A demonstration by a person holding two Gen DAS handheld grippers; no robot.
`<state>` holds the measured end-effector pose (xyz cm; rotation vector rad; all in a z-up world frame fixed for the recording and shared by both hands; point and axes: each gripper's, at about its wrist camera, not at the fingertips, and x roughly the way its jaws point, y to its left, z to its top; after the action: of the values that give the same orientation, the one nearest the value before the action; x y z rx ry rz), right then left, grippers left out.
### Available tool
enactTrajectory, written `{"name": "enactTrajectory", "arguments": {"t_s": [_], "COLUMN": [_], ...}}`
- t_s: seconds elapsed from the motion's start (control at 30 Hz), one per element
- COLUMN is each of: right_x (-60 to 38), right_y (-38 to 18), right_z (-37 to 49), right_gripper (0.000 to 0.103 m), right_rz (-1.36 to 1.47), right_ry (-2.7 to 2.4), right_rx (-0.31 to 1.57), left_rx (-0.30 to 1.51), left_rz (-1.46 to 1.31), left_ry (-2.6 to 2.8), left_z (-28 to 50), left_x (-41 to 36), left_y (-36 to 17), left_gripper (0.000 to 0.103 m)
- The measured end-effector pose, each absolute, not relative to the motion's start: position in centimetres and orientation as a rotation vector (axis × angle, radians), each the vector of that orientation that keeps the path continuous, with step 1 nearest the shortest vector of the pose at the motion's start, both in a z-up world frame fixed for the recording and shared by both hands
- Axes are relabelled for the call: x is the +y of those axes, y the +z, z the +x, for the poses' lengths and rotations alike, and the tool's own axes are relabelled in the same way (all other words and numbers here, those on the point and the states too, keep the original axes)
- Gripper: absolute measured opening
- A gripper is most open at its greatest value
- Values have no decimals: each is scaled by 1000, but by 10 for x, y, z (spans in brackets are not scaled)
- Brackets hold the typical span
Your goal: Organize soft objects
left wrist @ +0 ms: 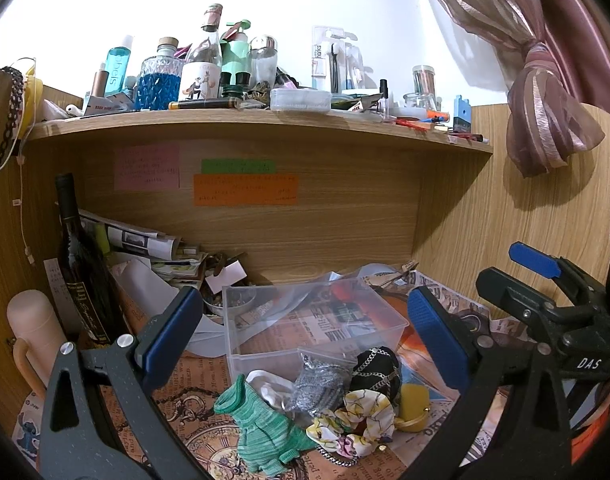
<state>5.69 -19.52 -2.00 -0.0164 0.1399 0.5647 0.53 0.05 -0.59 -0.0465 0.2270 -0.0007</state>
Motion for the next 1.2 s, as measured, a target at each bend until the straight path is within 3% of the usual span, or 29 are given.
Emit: {"name": "enactTrajectory", "arguments": {"t_s": [1.2], "right_x": [-191], "right_y": [-18], "right_z": [52], "right_gripper": [103], "right_rz": [-13], "right_ry": [574], "right_rx": [130], "left_rx": [211], "left_rz": [-40], "left_ry": [8], "left_z": [1], "left_x": [4], "left_y": [-4], "left_gripper": [103]}}
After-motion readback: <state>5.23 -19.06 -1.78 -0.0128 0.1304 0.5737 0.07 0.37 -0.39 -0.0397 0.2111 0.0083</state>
